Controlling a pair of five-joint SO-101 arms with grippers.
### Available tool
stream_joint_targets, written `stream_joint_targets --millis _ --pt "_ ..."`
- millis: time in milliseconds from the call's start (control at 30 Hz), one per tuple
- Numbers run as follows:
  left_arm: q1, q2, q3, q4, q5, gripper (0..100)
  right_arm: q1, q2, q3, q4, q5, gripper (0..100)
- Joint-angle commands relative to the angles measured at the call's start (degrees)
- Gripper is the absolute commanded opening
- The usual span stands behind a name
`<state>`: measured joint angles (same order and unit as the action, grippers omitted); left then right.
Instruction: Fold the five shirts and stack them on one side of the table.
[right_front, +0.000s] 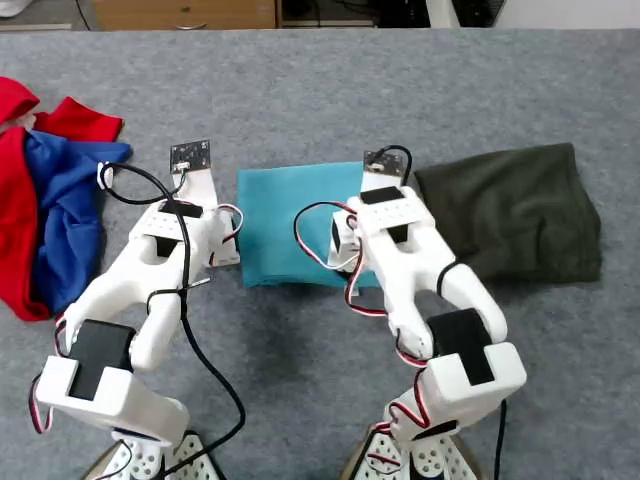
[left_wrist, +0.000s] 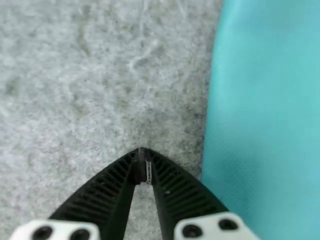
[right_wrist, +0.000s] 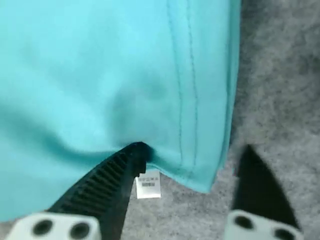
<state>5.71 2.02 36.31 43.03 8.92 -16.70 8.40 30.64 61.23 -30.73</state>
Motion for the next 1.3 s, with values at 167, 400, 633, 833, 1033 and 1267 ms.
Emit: stream_joint_targets --millis 167,400,633,833,1033,1267 --pt "-1.6 -0.1 -1.9 0.0 0.4 2 -0.1 -0.3 -1.6 -0.4 7.0 1.4" --pt "-1.7 -0.1 -1.9 0.0 0.4 2 0.2 -0.3 -4.6 2.5 7.6 0.1" --pt "-1.7 -0.1 -1.9 0.0 0.4 2 5.8 -0.3 -21.8 15.4 17.1 0.2" --pt "-1.7 -0.1 -1.9 -0.1 0.4 2 9.6 0.0 -36.9 22.5 27.3 0.2" --pt "-1.7 -0.1 -1.9 -0.1 0.4 2 11.9 0.2 -44.3 25.5 31.3 0.2" --pt "-1.7 -0.1 -1.9 -0.1 0.4 2 8.3 5.5 -38.9 25.2 30.9 0.2"
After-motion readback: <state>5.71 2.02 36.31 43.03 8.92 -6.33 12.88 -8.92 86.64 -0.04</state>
